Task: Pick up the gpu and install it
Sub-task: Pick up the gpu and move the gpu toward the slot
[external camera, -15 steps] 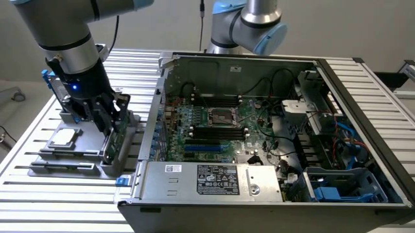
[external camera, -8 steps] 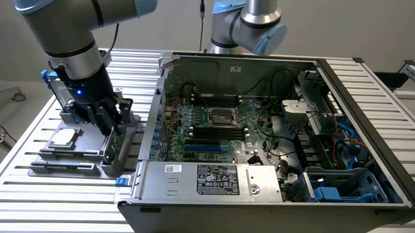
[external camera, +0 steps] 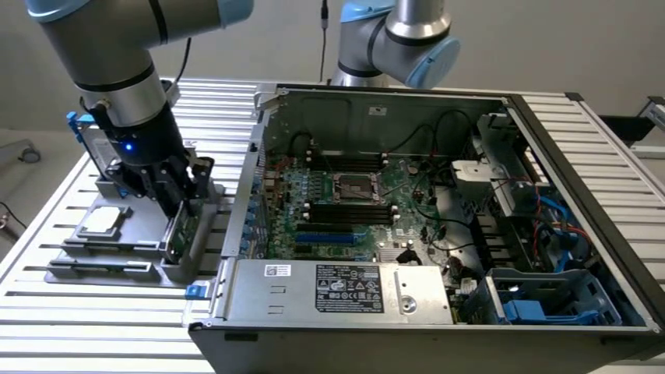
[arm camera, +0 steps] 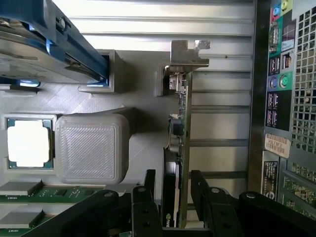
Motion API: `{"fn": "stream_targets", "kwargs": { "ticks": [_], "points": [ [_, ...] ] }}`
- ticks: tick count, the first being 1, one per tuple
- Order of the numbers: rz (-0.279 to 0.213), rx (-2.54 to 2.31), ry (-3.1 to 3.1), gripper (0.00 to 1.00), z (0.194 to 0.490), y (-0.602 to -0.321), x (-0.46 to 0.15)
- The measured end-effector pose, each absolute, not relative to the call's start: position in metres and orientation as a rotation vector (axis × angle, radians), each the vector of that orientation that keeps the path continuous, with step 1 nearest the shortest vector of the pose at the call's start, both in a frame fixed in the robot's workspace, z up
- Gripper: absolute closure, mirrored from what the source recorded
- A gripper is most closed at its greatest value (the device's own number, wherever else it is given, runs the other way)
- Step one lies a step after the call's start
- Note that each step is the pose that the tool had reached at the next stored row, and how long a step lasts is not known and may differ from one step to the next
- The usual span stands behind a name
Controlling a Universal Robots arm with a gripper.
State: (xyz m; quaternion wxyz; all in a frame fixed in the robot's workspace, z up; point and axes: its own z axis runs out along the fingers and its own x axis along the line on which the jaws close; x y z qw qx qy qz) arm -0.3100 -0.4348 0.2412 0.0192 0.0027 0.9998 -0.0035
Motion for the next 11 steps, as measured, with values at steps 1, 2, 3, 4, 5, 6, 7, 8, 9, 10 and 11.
{"fn": "stream_targets", "kwargs": {
  "ticks": [1,2,3,4,5,6,7,8,9,10,11],
  "points": [
    [-0.011,0.01,3.103,0.58,0.2412,-0.4347,-0.31],
    [-0.011,0.013,3.103,0.58,0.2412,-0.4346,-0.3099],
    [-0.011,0.017,3.103,0.58,0.2412,-0.4346,-0.3099],
    [-0.011,0.026,3.103,0.58,0.2412,-0.4346,-0.3098],
    [-0.011,0.036,3.103,0.58,0.2412,-0.4346,-0.3098],
    [-0.011,0.043,3.103,0.58,0.2412,-0.4346,-0.3098],
    [-0.011,0.05,3.103,0.58,0.2412,-0.4346,-0.3097],
    [-0.012,0.055,3.103,0.58,0.2412,-0.4346,-0.3097],
    [-0.012,0.057,3.103,0.58,0.2412,-0.4346,-0.3097],
    [-0.012,0.057,3.103,0.58,0.2412,-0.4346,-0.3097],
    [-0.012,0.057,3.103,0.58,0.2412,-0.4346,-0.3097]
  ]
}}
